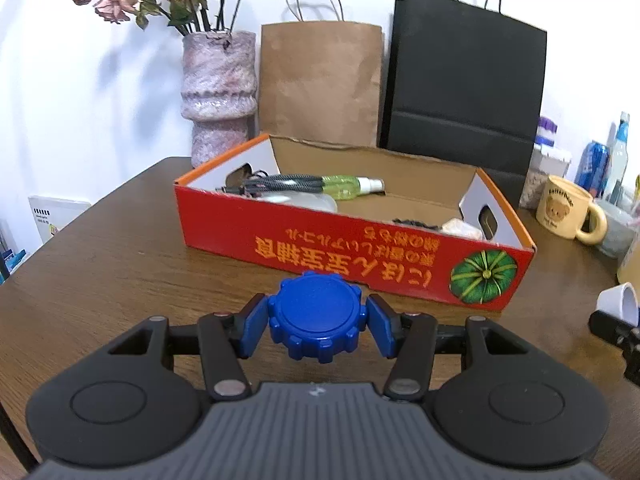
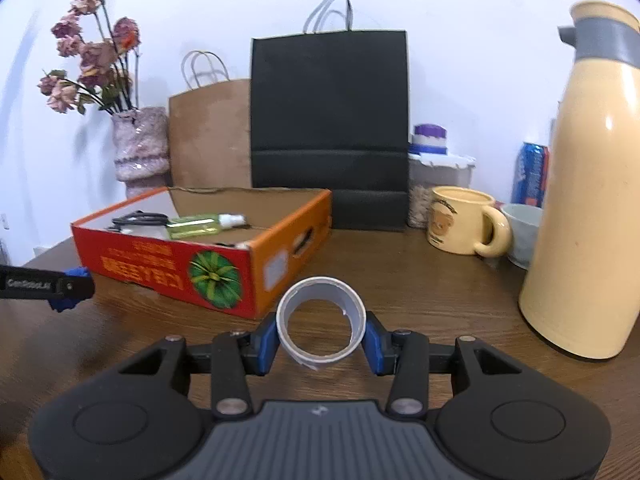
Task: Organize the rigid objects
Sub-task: 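Carry the tape roll and blue cap into the red box and release both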
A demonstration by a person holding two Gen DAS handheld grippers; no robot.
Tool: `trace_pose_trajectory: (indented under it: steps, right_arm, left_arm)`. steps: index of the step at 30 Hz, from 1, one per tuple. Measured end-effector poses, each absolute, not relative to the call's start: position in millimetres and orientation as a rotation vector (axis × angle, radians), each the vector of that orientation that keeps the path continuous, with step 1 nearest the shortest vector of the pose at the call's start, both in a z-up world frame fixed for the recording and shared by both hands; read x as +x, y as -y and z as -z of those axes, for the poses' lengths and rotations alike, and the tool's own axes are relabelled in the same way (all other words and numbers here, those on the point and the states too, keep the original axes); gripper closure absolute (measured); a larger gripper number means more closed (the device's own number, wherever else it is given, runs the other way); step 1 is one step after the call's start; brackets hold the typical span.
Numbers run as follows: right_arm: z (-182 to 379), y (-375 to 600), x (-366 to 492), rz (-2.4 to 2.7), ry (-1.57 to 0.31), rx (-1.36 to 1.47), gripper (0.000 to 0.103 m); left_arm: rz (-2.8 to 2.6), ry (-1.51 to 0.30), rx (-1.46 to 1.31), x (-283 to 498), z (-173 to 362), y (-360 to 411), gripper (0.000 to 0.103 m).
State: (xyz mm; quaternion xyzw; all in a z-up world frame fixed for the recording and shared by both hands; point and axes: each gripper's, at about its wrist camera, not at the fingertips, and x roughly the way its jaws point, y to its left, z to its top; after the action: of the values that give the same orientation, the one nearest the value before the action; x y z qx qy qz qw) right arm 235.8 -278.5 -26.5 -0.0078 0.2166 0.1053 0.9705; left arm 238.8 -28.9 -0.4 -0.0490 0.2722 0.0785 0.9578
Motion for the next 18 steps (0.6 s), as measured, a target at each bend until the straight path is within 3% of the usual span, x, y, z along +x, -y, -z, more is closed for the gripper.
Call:
trace_pose_trajectory:
  steps: [18]
  right_arm:
    - [7.9, 194.7, 235.5, -0.237, -0.375, 0.032, 0.061]
  left_arm:
    - [-0.138, -0.479, -0.14, 240.3, -25.7, -0.5, 0.048]
